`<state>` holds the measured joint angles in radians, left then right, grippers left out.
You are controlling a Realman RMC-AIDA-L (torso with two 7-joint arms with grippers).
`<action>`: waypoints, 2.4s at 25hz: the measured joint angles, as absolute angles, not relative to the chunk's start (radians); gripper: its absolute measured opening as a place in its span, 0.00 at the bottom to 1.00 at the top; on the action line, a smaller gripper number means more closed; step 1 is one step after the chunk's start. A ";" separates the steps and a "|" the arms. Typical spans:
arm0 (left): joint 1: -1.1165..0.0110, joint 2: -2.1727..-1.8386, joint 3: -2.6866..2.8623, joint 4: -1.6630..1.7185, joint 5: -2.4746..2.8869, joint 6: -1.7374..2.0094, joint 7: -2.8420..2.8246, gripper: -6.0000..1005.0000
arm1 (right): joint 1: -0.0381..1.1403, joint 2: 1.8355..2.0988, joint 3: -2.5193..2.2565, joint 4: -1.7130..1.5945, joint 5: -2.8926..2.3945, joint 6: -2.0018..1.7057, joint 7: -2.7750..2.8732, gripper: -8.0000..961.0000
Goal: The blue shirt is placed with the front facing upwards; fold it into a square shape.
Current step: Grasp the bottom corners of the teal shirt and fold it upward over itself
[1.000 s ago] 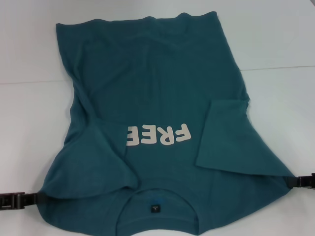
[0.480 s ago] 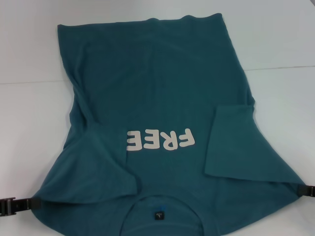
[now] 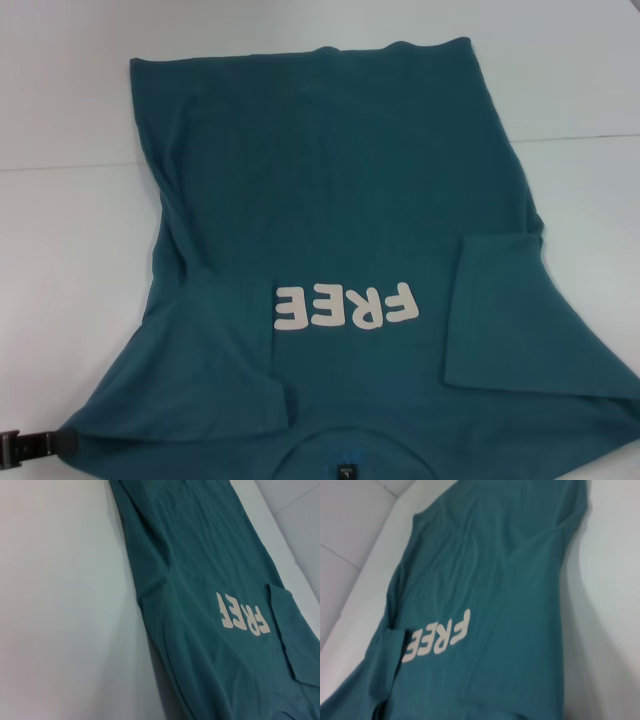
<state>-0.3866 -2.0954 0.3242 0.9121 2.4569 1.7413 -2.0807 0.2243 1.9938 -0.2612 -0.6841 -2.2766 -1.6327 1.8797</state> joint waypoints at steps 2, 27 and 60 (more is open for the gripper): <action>-0.380 -2.095 0.321 0.914 2.459 1.758 -2.081 0.03 | 0.209 1.991 -0.237 -0.684 -2.276 -1.653 1.866 0.01; -0.305 -2.114 0.304 0.909 2.462 1.872 -2.031 0.03 | 0.085 1.981 -0.096 -0.684 -2.282 -1.767 1.757 0.01; -0.729 -2.061 0.298 0.613 2.375 1.496 -2.047 0.04 | 0.484 1.976 -0.117 -0.610 -2.284 -1.423 1.761 0.01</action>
